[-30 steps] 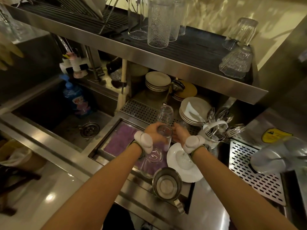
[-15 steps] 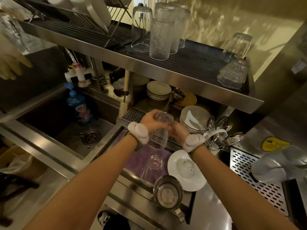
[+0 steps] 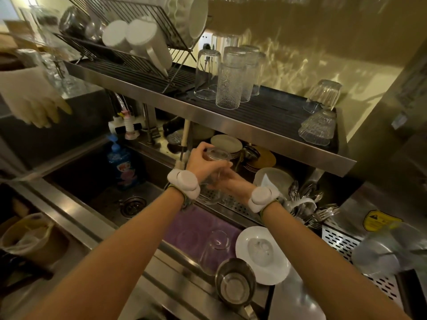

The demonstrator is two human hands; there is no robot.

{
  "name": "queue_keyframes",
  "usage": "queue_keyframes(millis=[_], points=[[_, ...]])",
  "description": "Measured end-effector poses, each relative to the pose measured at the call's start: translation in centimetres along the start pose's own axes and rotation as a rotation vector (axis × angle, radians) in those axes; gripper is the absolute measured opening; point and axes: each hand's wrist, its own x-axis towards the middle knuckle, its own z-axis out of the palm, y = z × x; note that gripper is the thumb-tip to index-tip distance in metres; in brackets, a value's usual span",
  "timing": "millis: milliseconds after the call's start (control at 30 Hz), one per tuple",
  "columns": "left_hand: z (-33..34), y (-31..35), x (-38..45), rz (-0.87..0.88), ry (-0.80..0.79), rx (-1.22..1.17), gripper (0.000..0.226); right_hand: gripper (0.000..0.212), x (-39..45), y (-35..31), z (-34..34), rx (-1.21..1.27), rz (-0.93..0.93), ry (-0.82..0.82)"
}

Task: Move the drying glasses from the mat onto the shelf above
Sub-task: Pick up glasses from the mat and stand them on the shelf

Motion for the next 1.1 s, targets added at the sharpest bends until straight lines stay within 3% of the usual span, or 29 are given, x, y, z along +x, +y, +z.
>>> queue_keyframes(millis=[233, 400, 567, 700, 867, 967, 1100], points=[[-2.5, 4.0, 0.7, 0.12, 0.085, -0.053, 0.049, 0.063, 0.4, -4.2, 1.4, -0.012, -0.029, 0.057], [-4.4, 7.7, 1.2, 0.173, 0.078, -0.104, 0.052, 0.054, -0.4, -8.5, 1.9, -0.057, -0.157, 0.048], [-5.4, 11.2, 1.8, 0.196, 0.068, -0.162, 0.057, 0.041, 0.0, -11.9, 2.0, -0.028, -0.26, -0.055], [-5.4, 13.9, 2.4, 0.231, 0.067, -0.249, 0.048, 0.048, 0.2, -14.3, 1.0, -0.097, -0.279, -0.001], [-4.4, 17.0, 3.5, 0.304, 0.06, -0.269, 0.05, 0.028, -0.4, -16.8, -0.8, 0.022, -0.293, 0.001], [-3.4, 18.6, 4.2, 0.324, 0.032, -0.295, 0.065, 0.039, -1.2, -18.4, -1.9, -0.123, -0.328, 0.165], [-1.9, 20.1, 5.2, 0.38, -0.015, -0.256, 0.042, 0.056, -1.9, -19.5, -4.0, -0.14, -0.341, 0.246]])
